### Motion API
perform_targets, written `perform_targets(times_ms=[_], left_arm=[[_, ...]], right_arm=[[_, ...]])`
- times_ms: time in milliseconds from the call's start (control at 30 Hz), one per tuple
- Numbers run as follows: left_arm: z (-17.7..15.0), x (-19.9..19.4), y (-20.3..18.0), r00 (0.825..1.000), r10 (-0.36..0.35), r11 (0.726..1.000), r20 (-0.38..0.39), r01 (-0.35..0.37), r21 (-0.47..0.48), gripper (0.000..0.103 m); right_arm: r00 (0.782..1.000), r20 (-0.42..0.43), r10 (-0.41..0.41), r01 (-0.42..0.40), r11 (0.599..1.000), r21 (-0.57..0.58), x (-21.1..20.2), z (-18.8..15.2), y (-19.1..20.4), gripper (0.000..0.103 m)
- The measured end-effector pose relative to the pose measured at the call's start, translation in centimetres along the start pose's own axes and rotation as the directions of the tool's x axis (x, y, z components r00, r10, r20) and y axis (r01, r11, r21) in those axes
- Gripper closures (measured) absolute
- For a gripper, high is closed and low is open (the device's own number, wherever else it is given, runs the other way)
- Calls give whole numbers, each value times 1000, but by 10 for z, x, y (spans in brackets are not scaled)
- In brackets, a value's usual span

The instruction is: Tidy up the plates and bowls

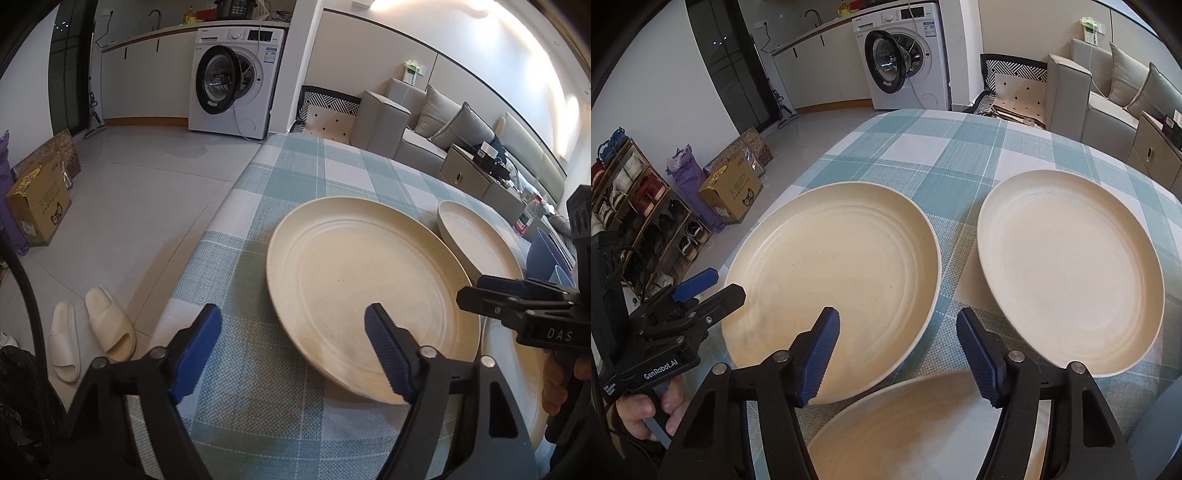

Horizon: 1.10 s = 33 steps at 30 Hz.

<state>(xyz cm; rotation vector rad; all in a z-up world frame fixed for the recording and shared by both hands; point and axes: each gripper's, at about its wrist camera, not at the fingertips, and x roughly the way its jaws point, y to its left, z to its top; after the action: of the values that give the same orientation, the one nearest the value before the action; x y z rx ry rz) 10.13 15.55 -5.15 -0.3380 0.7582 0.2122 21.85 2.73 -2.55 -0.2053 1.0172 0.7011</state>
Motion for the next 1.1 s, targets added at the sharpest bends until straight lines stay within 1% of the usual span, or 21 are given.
perform_targets(times_ms=[67, 167, 233, 267, 367, 400, 467, 500, 533, 633, 1100], left_arm=[[-1, 3, 0, 1000, -3, 1000, -14, 3, 0, 33], [-2, 5, 1, 1000, -12, 1000, -28, 12, -6, 44], [-3, 6, 2, 999, -18, 1000, -34, 18, -7, 47], [-3, 6, 1, 999, -19, 1000, -36, 19, -6, 50], [-4, 8, -1, 999, -24, 1000, -46, 24, 4, 56], [-4, 8, -2, 998, -27, 1000, -49, 27, 8, 60], [-5, 9, -4, 998, -36, 999, -56, 37, 17, 65], [-5, 9, -4, 998, -38, 999, -57, 39, 21, 68], [-6, 9, -5, 998, -37, 999, -55, 39, 28, 68], [-7, 8, -8, 999, -22, 999, -49, 24, 48, 69], [-4, 2, -10, 1000, -2, 998, -21, 4, 67, 70]], right_arm=[[1000, -7, -5, 5, 1000, -6, 2, 1, 1, 43], [1000, -13, -7, 7, 1000, -10, 5, 1, 1, 47], [1000, -17, -8, 7, 1000, -10, 6, 1, 0, 50], [1000, -19, -8, 8, 1000, -12, 7, 0, 1, 51], [1000, -24, -15, 15, 1000, -21, 9, -1, 2, 57], [1000, -23, -19, 18, 1000, -25, 9, -1, 3, 60], [999, -18, -33, 32, 999, -35, 9, -3, 5, 62], [999, -13, -44, 44, 998, -42, 9, -3, 6, 65], [998, -12, -60, 59, 997, -50, 10, -3, 7, 67], [998, -9, -69, 69, 996, -54, 9, -3, 7, 69], [997, 35, -76, 78, 994, -72, -2, -3, 14, 69]])
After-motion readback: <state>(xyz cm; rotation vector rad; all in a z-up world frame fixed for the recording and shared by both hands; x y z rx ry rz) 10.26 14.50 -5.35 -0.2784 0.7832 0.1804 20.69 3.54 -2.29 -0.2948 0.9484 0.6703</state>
